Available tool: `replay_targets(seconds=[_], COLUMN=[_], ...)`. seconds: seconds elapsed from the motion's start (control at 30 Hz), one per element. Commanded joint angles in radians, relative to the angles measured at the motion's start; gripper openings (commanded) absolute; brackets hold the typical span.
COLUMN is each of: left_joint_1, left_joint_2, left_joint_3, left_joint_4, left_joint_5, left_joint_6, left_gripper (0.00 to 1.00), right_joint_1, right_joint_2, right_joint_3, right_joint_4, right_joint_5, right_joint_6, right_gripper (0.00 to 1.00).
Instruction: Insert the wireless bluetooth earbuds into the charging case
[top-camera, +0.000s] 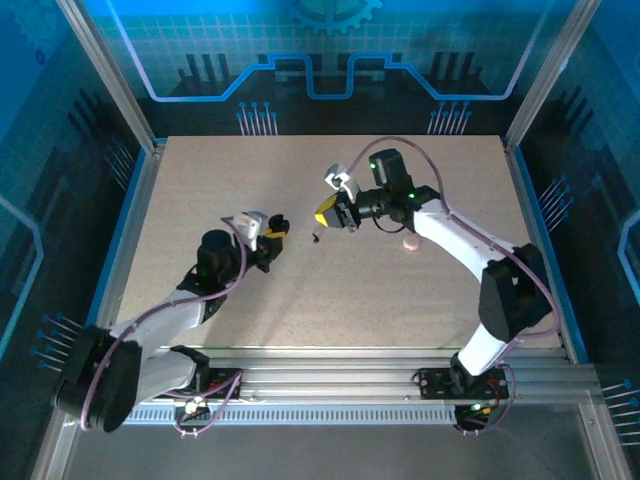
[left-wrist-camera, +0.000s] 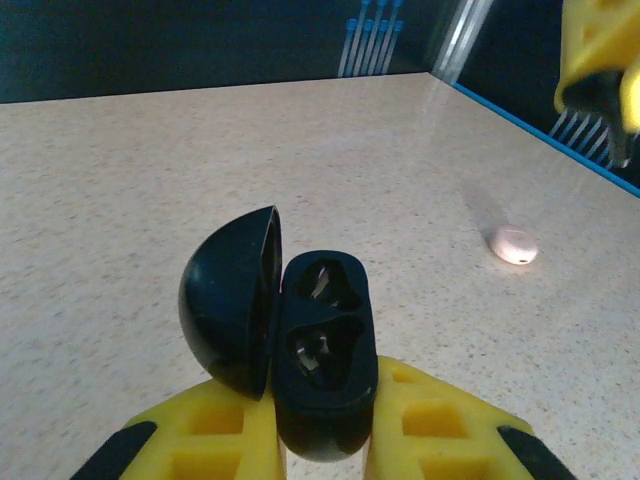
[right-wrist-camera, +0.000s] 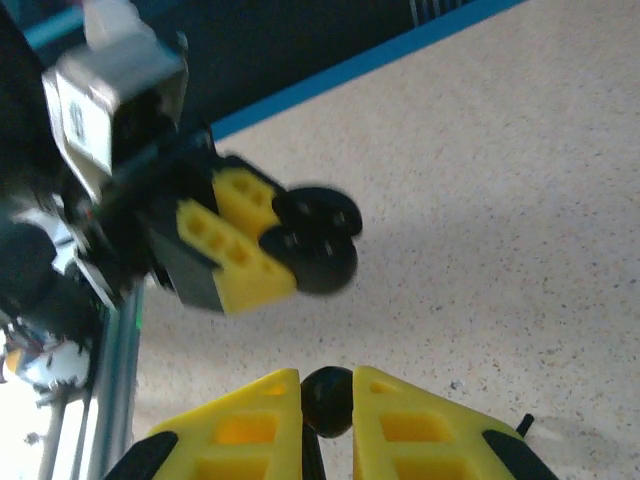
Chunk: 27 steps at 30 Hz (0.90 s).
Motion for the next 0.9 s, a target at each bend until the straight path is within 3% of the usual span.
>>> replay_targets(seconds=[0.0, 0.1, 0.23, 0.67, 0.87], left_joint_1=[-0.047, -0.069, -0.098, -0.132, -0.138], left_joint_2=[0.054, 0.084, 0.099, 0.133, 0.112], left_joint_3=[0.060, 0.065, 0.067, 0.113, 0.116], left_joint_4=[0.176, 0.258, 0.321, 0.345, 0.347], left_joint_5=[0.023, 0.019, 0.026, 0.020, 0.016], left_joint_6=[0.085, 0.090, 0.114, 0.094, 0.056], left_gripper=[0.09, 0.08, 0.08, 0.09, 0.09], right_joint_1=[-0.004, -0.003, 0.005, 0.136, 0.147], right_joint_2=[-0.086, -0.156, -0.201, -0.211, -0.163], right_joint_3=[-0.108, -0.229, -0.285, -0.279, -0.268], right_joint_4=[0.239, 0.411, 0.501, 0.608, 0.695], right_joint_5=[0.090, 0.175, 0.240, 0.293, 0.266], right_joint_6=[0.268, 0.405, 0.484, 0.392, 0.374], right_gripper=[0.15, 0.15, 0.15, 0.15, 0.15])
